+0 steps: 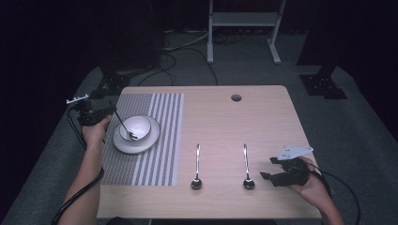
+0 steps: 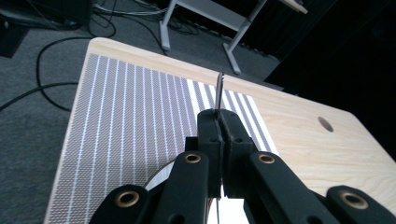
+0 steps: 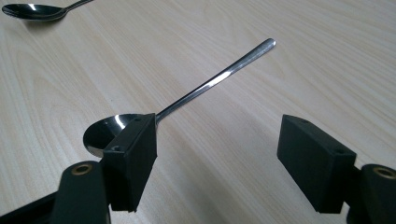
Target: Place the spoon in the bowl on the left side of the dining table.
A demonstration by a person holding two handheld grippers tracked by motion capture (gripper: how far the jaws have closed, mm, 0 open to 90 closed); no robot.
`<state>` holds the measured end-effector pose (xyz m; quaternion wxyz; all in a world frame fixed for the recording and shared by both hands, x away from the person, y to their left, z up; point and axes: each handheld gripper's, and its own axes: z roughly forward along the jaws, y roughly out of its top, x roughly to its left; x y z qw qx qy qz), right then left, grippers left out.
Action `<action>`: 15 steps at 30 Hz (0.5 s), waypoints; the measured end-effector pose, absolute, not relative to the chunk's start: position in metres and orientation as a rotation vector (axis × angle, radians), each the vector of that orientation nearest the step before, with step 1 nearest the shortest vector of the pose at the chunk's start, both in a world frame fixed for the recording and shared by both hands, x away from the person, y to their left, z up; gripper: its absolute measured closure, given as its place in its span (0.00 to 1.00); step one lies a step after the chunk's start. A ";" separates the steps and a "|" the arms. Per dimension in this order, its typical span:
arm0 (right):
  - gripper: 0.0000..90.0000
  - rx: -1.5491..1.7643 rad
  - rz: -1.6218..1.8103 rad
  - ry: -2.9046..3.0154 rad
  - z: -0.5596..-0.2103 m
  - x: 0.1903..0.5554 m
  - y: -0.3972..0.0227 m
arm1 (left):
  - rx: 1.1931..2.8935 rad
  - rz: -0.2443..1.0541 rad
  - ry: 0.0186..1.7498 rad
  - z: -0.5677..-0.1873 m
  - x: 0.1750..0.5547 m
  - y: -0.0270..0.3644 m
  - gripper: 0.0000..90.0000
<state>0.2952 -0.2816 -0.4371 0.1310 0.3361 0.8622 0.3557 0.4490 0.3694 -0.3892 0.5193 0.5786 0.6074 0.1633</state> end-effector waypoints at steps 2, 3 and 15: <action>0.30 0.972 1.032 2.504 -0.437 0.295 -0.282 | 1.397 0.391 1.462 -0.390 0.449 0.370 0.96; 0.30 0.973 1.033 2.504 -0.437 0.295 -0.282 | 1.405 0.394 1.466 -0.390 0.449 0.371 0.96; 0.30 0.969 1.041 2.505 -0.436 0.297 -0.281 | 1.409 0.391 1.487 -0.398 0.446 0.376 0.93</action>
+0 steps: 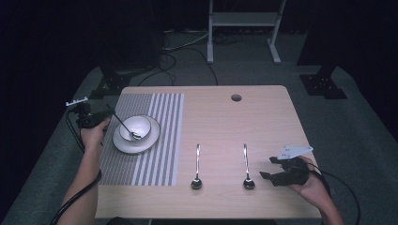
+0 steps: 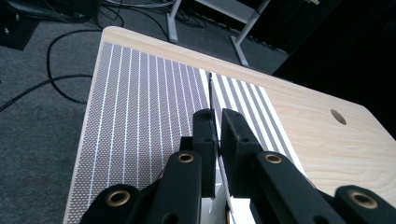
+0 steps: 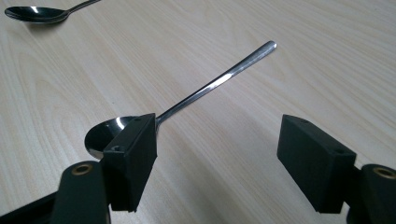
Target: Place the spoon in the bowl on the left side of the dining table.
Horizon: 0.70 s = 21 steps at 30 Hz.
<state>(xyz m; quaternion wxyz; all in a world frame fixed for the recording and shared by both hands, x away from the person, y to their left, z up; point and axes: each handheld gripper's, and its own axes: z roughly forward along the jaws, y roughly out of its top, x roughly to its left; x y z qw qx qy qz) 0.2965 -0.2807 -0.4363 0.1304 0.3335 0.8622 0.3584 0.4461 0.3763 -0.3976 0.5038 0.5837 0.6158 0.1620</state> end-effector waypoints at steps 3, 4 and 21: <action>0.30 0.970 1.041 2.505 -0.436 0.297 -0.280 | 1.407 0.390 1.488 -0.398 0.446 0.377 0.92; 0.30 0.971 1.043 2.505 -0.436 0.297 -0.280 | 1.407 0.390 1.488 -0.398 0.445 0.377 0.92; 0.30 0.979 1.049 2.495 -0.437 0.296 -0.282 | 1.413 0.400 1.491 -0.402 0.439 0.382 0.74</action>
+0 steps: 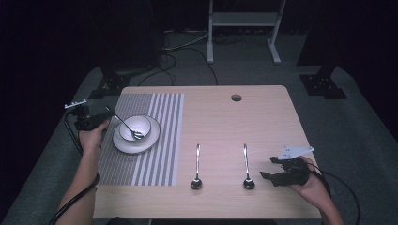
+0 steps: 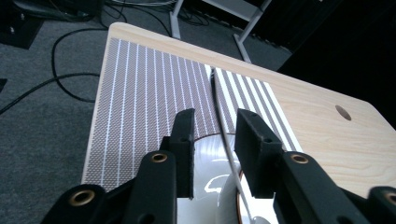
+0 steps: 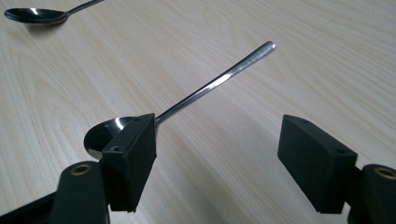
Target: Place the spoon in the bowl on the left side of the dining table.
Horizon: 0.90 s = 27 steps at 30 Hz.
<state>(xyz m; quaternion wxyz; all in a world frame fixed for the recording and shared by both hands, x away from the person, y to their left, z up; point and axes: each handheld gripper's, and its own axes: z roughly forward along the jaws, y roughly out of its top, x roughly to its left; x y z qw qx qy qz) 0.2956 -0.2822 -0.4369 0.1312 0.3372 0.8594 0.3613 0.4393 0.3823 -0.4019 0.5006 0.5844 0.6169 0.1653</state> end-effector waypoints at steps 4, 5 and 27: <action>0.30 0.980 1.049 2.491 -0.437 0.296 -0.283 | 1.405 0.402 1.479 -0.403 0.435 0.387 0.70; 0.30 0.981 1.049 2.490 -0.437 0.296 -0.283 | 1.408 0.402 1.477 -0.403 0.433 0.388 0.70; 0.29 1.008 1.059 2.481 -0.439 0.295 -0.289 | 1.496 0.413 1.370 -0.402 0.392 0.385 0.53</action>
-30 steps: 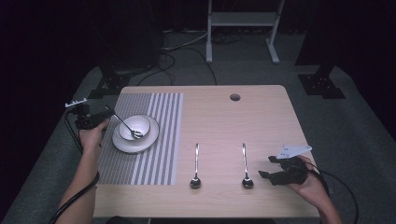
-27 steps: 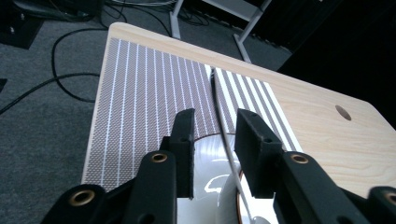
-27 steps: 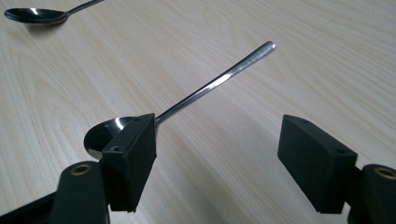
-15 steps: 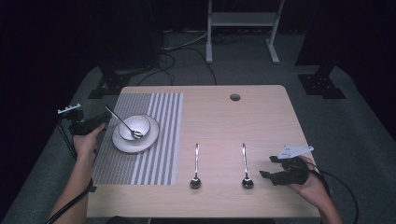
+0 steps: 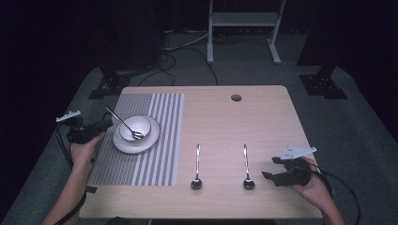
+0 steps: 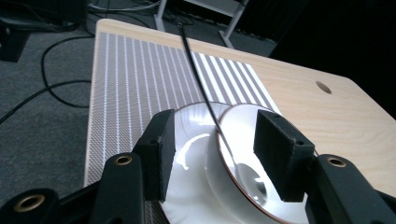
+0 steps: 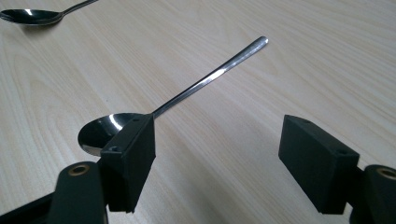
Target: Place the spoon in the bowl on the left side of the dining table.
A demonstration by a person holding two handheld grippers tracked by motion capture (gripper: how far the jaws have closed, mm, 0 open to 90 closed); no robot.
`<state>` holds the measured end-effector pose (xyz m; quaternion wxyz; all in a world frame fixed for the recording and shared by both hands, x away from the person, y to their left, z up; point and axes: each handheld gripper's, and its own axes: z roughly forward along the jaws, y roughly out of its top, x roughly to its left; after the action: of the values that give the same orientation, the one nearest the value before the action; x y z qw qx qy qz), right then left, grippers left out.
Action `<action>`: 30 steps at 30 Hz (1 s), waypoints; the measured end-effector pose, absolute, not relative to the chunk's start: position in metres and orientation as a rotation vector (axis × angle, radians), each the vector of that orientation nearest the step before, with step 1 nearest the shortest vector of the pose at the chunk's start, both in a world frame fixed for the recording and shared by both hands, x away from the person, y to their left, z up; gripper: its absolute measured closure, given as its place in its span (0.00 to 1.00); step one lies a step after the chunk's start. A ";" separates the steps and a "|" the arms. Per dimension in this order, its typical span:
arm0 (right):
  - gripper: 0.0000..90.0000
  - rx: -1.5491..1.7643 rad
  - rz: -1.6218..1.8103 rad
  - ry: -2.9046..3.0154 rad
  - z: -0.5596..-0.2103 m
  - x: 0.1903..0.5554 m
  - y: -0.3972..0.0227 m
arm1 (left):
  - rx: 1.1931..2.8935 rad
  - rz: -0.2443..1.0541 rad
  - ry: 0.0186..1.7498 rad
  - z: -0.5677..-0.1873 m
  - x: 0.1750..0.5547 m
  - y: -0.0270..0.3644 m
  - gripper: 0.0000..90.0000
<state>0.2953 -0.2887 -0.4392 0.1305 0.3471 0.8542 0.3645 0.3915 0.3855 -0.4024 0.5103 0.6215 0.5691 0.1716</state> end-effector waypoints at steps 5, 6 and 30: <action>0.28 1.019 1.057 2.482 -0.441 0.295 -0.290 | 1.536 0.416 1.323 -0.401 0.381 0.377 0.51; 0.28 1.021 1.059 2.482 -0.441 0.296 -0.291 | 1.545 0.418 1.316 -0.400 0.380 0.376 0.51; 0.24 1.058 1.043 2.455 -0.440 0.290 -0.295 | 1.633 0.396 1.142 -0.388 0.353 0.326 0.37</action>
<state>0.2902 -0.2955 -0.4402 0.1358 0.3653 0.8476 0.3600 0.3533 0.3263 -0.3879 0.5266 0.6832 0.4779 0.1658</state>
